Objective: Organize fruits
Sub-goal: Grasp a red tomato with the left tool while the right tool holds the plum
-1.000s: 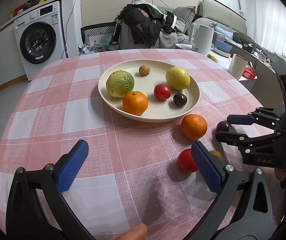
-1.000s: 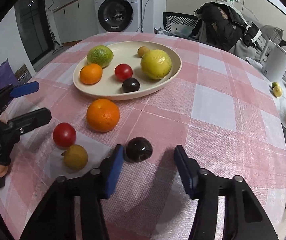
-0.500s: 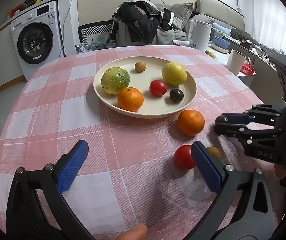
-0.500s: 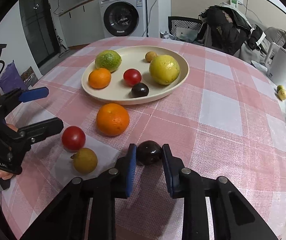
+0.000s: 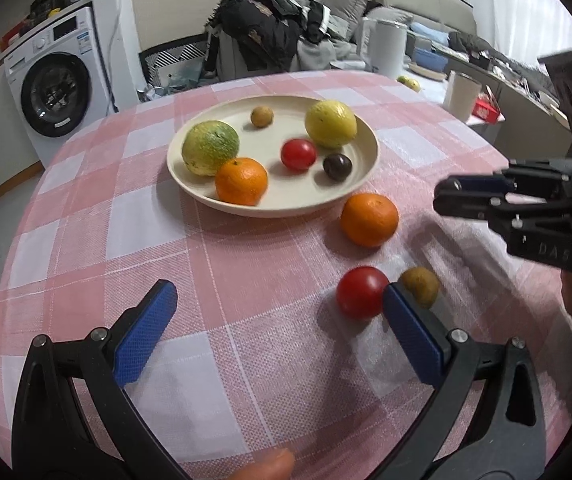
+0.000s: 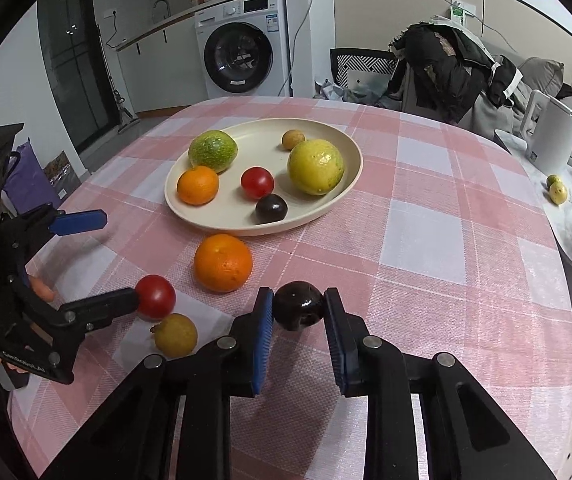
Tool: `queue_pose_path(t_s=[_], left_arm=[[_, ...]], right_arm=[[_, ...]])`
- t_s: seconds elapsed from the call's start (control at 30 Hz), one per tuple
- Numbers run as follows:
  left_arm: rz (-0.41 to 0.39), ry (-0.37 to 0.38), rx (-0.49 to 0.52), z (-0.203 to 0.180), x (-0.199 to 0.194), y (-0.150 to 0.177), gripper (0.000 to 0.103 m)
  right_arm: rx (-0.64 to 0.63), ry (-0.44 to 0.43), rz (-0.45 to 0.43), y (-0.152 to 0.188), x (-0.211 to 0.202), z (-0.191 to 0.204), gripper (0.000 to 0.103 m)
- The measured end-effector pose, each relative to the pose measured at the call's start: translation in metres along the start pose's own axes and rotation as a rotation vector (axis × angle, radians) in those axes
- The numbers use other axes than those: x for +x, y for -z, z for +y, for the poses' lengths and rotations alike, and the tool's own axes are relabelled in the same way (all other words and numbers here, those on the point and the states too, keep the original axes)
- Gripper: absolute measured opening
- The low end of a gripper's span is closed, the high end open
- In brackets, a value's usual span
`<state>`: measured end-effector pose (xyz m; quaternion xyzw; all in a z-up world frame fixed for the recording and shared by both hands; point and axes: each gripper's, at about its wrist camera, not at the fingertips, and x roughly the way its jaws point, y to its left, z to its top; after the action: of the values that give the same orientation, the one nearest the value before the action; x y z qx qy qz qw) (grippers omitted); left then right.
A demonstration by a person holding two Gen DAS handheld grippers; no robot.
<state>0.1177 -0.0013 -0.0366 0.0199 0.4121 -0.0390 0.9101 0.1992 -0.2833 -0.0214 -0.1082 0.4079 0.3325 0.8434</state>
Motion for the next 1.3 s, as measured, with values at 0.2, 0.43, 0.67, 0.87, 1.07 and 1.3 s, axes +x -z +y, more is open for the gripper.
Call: queue_pose_path(t_s=[0.2, 0.43, 0.67, 0.87, 1.07, 1.3], left_arm=[[0.024, 0.014, 0.031, -0.005, 0.004, 0.002, 0.102], [0.061, 0.035, 0.047, -0.011, 0.016, 0.002, 0.093], [0.075, 0.074, 0.072, -0.018, 0.024, -0.001, 0.070], [0.057, 0.139, 0.101, -0.026, 0.020, -0.001, 0.027], [0.046, 0.142, 0.100, -0.027, 0.016, -0.001, 0.027], [0.006, 0.142, 0.059, -0.017, 0.006, -0.004, 0.027]], right_arm=[[0.003, 0.001, -0.003, 0.000, -0.002, -0.002, 0.026], [0.003, 0.001, -0.003, 0.000, -0.002, -0.002, 0.026], [0.001, -0.001, -0.002, 0.001, -0.003, -0.001, 0.026], [0.001, 0.000, -0.002, 0.001, -0.003, -0.001, 0.026], [0.001, -0.002, -0.007, 0.000, -0.003, -0.001, 0.026], [0.002, -0.005, -0.017, 0.000, -0.006, -0.002, 0.026]])
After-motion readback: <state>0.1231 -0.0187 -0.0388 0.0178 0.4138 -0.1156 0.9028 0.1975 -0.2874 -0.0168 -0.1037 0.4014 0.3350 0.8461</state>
